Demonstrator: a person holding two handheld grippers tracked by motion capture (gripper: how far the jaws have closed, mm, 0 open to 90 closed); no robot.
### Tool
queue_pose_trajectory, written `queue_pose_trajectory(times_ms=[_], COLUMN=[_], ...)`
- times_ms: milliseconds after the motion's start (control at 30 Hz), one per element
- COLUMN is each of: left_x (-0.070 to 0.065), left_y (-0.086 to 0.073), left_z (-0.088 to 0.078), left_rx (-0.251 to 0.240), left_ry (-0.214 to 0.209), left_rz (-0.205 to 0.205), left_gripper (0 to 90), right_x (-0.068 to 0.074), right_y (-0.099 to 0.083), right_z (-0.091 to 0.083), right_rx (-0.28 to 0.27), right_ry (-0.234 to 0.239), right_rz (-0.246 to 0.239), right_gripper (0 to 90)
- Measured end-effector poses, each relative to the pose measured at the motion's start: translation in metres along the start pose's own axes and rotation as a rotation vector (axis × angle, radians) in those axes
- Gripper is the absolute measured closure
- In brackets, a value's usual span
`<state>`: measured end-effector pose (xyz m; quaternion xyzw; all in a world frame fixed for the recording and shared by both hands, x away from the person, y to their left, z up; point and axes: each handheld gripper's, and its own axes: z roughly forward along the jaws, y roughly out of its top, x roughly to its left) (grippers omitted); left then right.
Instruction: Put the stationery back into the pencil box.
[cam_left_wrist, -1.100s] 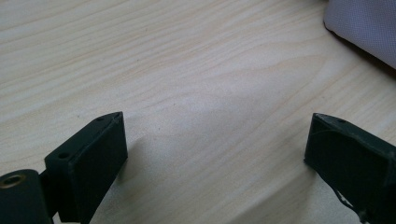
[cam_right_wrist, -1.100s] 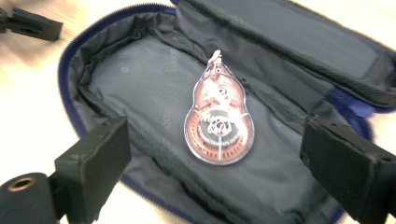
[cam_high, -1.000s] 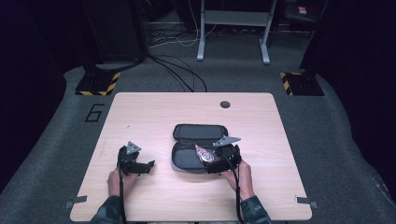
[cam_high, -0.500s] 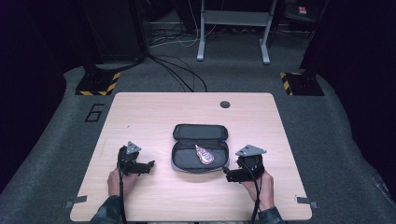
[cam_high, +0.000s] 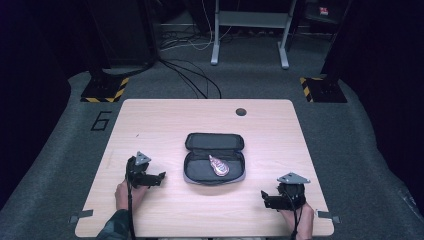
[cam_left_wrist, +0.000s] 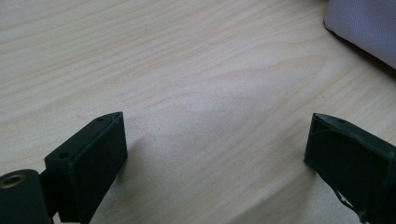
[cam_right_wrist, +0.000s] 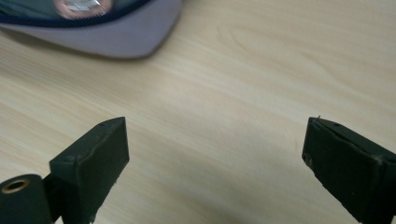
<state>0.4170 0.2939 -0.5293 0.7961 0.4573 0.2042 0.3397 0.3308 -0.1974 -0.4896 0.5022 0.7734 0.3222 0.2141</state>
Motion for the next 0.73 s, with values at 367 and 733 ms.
queue_pose_trajectory(times_ms=[367,733], left_x=[0.0,0.0], left_y=[0.0,0.0], left_z=[0.0,0.0], left_rx=[0.006,0.005], left_ry=[-0.002,-0.001], left_rz=[0.004,0.004], left_gripper=[5.5,5.5], right_x=[-0.033,-0.046], right_y=[-0.046,-0.051], right_z=[0.005,0.006], right_rx=[0.018,-0.01], right_ry=[-0.092,-0.078], right_rz=[0.086,0.092], right_gripper=[4.9,0.0])
